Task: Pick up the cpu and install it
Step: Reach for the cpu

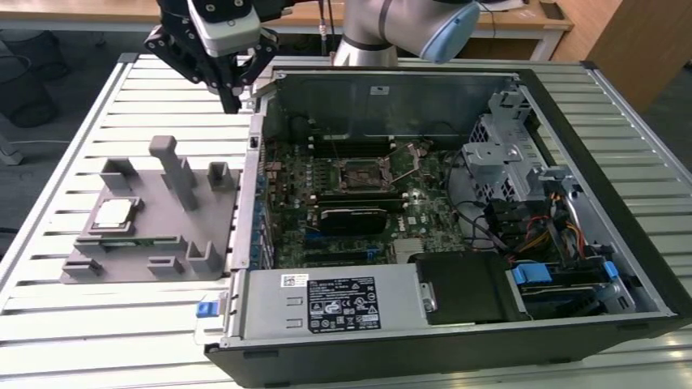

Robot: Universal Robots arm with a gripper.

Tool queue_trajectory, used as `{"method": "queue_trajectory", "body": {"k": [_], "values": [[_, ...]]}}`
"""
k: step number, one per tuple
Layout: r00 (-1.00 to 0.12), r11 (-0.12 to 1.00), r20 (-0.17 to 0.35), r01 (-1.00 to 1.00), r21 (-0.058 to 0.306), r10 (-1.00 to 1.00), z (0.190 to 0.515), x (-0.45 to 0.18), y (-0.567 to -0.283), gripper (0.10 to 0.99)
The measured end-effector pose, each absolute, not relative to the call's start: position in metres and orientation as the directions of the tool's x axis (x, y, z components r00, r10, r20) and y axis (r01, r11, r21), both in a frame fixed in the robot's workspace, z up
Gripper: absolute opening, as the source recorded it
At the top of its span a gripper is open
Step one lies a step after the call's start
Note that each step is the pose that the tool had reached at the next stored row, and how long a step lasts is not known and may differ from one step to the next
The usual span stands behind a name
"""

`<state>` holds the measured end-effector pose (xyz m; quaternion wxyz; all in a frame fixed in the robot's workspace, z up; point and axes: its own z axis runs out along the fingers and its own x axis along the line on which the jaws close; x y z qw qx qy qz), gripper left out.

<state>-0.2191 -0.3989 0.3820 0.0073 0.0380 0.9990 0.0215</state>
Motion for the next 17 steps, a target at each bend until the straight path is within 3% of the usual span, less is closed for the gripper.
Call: {"method": "queue_trajectory", "body": {"k": [17], "values": [[-0.997,0.996,-0.012,0.076,0.043,0.076,0.3811,-0.2254,-0.3989,0.106]]}}
